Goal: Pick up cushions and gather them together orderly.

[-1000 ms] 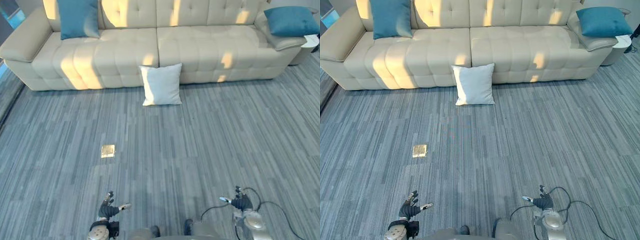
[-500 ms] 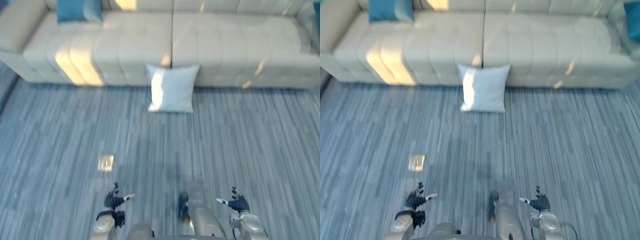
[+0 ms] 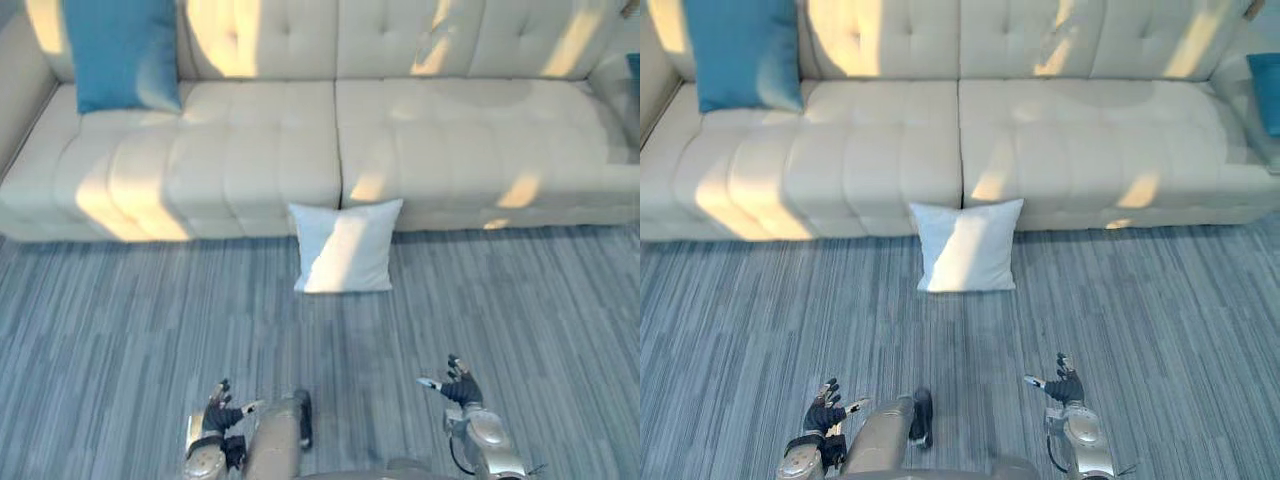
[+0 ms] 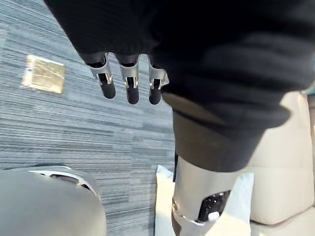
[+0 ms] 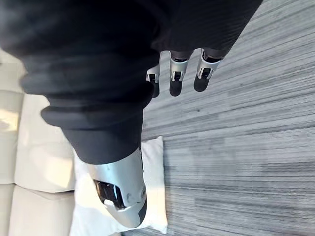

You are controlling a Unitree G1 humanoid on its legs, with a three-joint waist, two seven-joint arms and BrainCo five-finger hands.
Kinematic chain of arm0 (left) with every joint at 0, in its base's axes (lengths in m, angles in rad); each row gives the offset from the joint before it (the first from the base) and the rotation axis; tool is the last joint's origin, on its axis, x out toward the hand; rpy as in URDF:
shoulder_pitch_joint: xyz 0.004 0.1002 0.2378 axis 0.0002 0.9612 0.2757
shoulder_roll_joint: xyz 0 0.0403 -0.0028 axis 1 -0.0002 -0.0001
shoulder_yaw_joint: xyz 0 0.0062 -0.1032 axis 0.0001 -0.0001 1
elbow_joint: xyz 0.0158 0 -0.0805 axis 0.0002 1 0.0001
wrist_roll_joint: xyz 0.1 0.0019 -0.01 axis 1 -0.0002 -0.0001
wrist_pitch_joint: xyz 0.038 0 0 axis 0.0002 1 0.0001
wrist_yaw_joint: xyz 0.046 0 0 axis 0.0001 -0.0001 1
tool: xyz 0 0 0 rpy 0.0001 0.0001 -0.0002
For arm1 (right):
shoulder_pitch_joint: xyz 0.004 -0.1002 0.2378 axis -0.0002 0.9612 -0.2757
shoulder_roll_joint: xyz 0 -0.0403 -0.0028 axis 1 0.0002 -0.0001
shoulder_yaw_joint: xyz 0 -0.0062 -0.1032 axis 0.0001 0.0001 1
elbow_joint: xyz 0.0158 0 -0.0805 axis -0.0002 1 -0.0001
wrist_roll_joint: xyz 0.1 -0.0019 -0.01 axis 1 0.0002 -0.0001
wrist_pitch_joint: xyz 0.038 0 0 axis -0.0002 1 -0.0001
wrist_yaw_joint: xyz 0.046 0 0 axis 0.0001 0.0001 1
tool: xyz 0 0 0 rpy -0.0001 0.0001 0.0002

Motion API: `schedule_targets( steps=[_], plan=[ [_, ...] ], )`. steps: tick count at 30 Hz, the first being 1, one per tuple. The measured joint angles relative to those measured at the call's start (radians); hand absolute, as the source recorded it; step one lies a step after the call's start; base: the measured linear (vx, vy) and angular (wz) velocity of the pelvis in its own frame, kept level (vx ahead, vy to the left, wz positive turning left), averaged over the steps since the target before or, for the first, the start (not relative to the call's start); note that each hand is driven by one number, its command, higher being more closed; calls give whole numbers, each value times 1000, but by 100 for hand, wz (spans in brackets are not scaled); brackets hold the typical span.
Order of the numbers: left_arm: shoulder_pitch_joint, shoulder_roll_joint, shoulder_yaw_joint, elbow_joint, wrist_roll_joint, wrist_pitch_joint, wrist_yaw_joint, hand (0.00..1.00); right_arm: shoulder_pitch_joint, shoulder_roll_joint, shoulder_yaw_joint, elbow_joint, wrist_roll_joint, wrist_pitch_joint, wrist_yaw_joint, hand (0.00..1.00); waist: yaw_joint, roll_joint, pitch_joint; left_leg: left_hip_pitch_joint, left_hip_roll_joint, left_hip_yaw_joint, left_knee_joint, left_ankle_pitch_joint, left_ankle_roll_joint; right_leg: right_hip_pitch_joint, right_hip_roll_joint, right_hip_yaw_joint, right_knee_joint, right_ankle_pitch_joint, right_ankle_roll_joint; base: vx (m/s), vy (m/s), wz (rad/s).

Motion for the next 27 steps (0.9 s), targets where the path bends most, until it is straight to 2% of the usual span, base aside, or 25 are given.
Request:
schedule_targets(
  steps=[1, 2, 3, 4, 5, 6, 7, 8, 9, 10, 11, 12, 13, 14, 15, 17, 18, 19, 20, 22, 26, 27],
  plan=[
    [-2, 2, 0, -1, 0, 0, -1, 0, 0, 1, 8, 0, -1, 0, 0, 0, -6, 7, 3, 49, 5, 0, -39, 0, 0, -31, 6, -51, -53, -20, -31, 452, 17, -9],
    [-5, 3, 2, -2, 0, 0, -1, 0, -1, 2, 9, 0, -2, 0, 1, 0, -22, 10, 4, 94, 9, -3, -74, 0, 0, -73, 20, -100, -171, -37, -53, 451, -10, 4],
    [-7, 6, 3, -2, 0, 0, -1, 0, -2, 1, 8, 0, -2, -1, 1, 0, -26, 5, 2, 109, 10, -5, -87, 0, 0, -94, 28, -117, -243, -39, -56, 441, -69, 16],
    [-15, 6, 2, 1, 0, 1, -2, 0, 2, -6, 6, 0, -2, -1, -1, 0, -29, -1, 1, 132, 16, -7, -101, 0, -1, -126, 57, -132, -420, -25, -59, 433, -110, 23],
    [-25, 9, 2, 4, 0, 2, -2, 0, 11, -12, 6, 0, -2, -1, -1, 0, -31, -5, -1, 145, 18, -13, -108, -2, -6, -136, 87, -132, -581, 16, -55, 440, -125, 38],
    [-23, 12, -2, 3, 1, 1, -3, 0, 28, -15, 6, 0, -2, 0, -1, 0, -34, -21, -10, 168, 8, -39, -113, -12, -46, -126, 114, -120, -786, 144, -75, 469, -160, 39],
    [-20, 13, -3, 4, 1, 1, -3, 0, 42, -15, 6, 0, -2, 0, -1, 0, -36, -40, -20, 178, -1, -63, -114, -27, -72, -120, 120, -104, -849, 251, -92, 398, -164, 49],
    [-31, -13, -1, 35, 1, 6, -2, 0, 52, -35, 4, 16, -2, 4, -1, 0, -41, -10, -25, 215, 13, -118, -110, -56, -114, -114, 140, -97, -809, 336, -137, 549, -176, 29],
    [-23, -22, -4, 37, 4, 7, -6, 0, 44, -38, -1, 17, -2, 13, -1, 0, -40, 22, -39, 214, 40, -151, -105, -34, -144, -113, 157, -101, -790, 306, -149, 439, -143, 24],
    [-22, -24, -4, 38, 5, 7, -5, 0, 46, -36, -4, 12, -2, 13, 0, 0, -44, 23, -45, 212, 43, -167, -88, -21, -159, -108, 156, -104, -786, 268, -145, 423, -129, 21],
    [-28, -36, -3, 35, 9, 5, -5, 0, 47, -36, -15, 5, -2, 13, 0, 0, -52, 46, -46, 176, 56, -195, -7, -9, -181, -93, 162, -132, -778, 240, -152, 410, -207, 40],
    [-36, -46, -3, 35, 12, 4, -6, 0, 55, -36, -13, 4, -2, 17, 1, 0, -51, 53, -42, 115, 74, -203, 140, 28, -228, -57, 166, -145, -789, 217, -159, 389, -193, 43],
    [-38, -53, -3, 35, 12, 4, -6, 0, 60, -34, -12, 3, -2, 18, 0, 0, -46, 50, -39, 73, 92, -203, 237, 56, -248, -29, 170, -147, -805, 208, -166, 365, -168, 33],
    [-37, -61, -3, 36, 12, 4, -6, 0, 64, -30, -14, -3, 0, 19, -1, 0, -38, 52, -38, 28, 124, -185, 346, 39, -241, 18, 177, -158, -834, 200, -173, 276, -79, 15],
    [-37, -76, -11, 37, 13, 5, -7, 0, 77, -24, -20, -5, 1, 18, -3, 0, -21, 43, -37, -31, 148, -141, 384, -5, -183, 76, 179, -165, -862, 186, -173, 254, -52, 11],
    [-37, -91, -22, 36, 13, 4, -7, 0, 64, -16, -44, -8, 1, 17, -5, 0, -17, 34, -34, -88, 144, -124, 322, -21, -155, 100, 177, -163, -883, 182, -169, 204, -1, -3],
    [-37, -93, -34, 36, 16, 4, -7, 0, 44, -16, -52, -8, 2, 16, -12, 0, -18, 42, -36, -127, 130, -129, 206, -20, -155, 101, 177, -155, -894, 182, -163, 142, 56, -24],
    [-41, -93, -42, 37, 17, 4, -7, 0, 30, -21, -52, -2, 2, 14, -20, 0, -18, 51, -39, -142, 115, -147, 43, 17, -165, 97, 184, -146, -903, 183, -146, 147, 100, -33],
    [-42, -92, -44, 38, 18, 4, -7, 0, 25, -22, -52, 3, 2, 14, -23, 0, -14, 63, -41, -142, 113, -152, 10, 80, -140, 96, 188, -137, -903, 179, -137, 112, 87, -42],
    [-50, -65, -44, 48, 19, 6, -6, 0, 29, -3, -51, 9, 2, 18, -25, 0, 0, 41, -40, -118, 86, -125, -42, 79, -136, 96, 169, -103, -916, 175, -107, 184, 128, -25],
    [-100, -33, -43, 48, 20, 5, -3, 0, 2, -3, -45, 36, 2, 18, -28, 0, 1, 22, -24, -161, 62, -106, -34, 78, -124, 36, 142, -87, -880, 168, -91, 135, 117, -7],
    [-125, -21, -43, 47, 19, 3, 0, 0, -19, -4, -42, 48, 2, 18, -31, 0, 2, 22, -2, -176, 58, -103, -20, 78, -124, 15, 139, -81, -856, 163, -85, 50, 55, -6]
  ],
)
